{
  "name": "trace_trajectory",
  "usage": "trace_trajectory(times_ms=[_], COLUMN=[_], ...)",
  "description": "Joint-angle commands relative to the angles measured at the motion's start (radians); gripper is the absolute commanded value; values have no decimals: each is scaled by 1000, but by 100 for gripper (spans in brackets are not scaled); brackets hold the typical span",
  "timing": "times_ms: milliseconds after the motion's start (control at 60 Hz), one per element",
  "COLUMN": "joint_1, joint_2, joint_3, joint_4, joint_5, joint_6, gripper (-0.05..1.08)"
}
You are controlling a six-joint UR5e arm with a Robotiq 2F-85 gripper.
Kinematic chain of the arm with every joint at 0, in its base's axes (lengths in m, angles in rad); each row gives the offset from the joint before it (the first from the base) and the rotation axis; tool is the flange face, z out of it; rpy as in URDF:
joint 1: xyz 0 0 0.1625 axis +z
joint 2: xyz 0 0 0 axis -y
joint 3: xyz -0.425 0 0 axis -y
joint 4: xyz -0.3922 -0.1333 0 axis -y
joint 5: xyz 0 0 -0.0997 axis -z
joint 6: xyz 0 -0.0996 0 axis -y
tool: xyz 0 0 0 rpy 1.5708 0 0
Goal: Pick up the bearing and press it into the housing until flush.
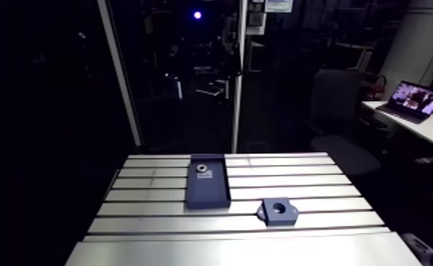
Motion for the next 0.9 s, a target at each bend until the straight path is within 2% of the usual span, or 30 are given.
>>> trace_trajectory(times_ms=[17,600,900], joint_1=[6,12,13], joint_2=[31,215,269], joint_3=[17,28,25], joint_4=[-57,-277,-346], joint_5=[0,2,5], joint_6=[0,3,0], gripper=[1,1,1])
